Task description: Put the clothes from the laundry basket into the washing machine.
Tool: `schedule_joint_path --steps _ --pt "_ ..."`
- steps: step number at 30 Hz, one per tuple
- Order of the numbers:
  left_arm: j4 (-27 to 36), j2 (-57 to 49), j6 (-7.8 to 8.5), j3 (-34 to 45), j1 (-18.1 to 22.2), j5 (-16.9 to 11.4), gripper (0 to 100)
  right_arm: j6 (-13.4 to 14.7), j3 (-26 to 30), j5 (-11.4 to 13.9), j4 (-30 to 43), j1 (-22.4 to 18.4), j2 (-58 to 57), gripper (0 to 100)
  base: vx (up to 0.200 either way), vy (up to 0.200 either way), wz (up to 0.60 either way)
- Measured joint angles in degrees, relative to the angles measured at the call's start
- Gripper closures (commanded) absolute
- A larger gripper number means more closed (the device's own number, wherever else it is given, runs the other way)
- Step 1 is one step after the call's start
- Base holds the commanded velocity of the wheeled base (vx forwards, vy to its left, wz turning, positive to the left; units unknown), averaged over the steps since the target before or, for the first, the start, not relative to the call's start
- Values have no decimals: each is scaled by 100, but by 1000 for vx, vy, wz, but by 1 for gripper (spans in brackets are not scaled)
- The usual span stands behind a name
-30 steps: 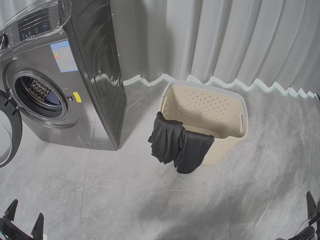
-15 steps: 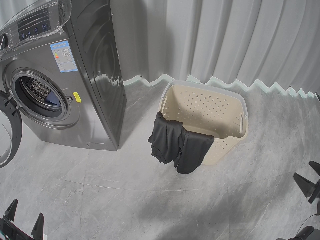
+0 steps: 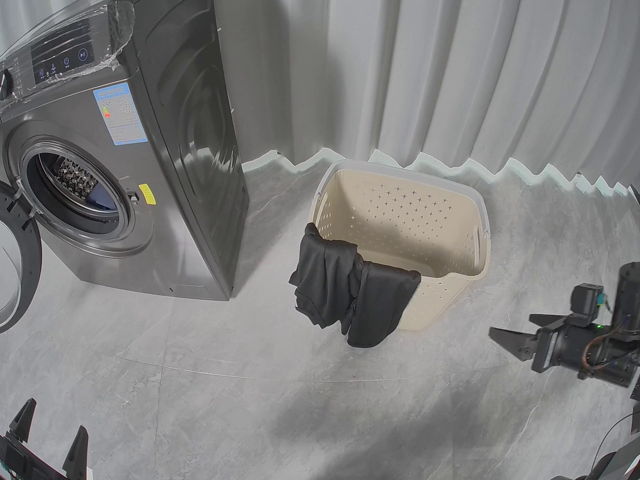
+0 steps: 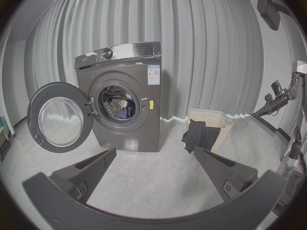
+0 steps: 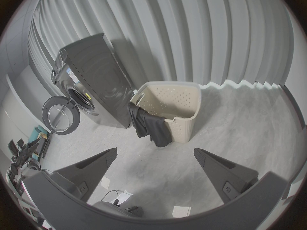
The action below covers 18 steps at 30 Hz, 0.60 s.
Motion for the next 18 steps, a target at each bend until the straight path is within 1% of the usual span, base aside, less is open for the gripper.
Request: schedule_joint_path --steps 4,8,13,18 --pt "-2 2 -2 0 -2 -5 0 191 -141 -119 -296 304 802 0 200 0 0" --pt "-2 2 -9 0 -2 -5 0 294 -367 -191 -425 510 1453 0 200 0 0" --pt "-2 2 -20 0 -2 6 0 332 -594 -319 -527 621 2041 0 0 0 0" --pt "0 2 -27 0 -2 11 0 334 -681 -361 -1013 667 2504 0 0 0 0"
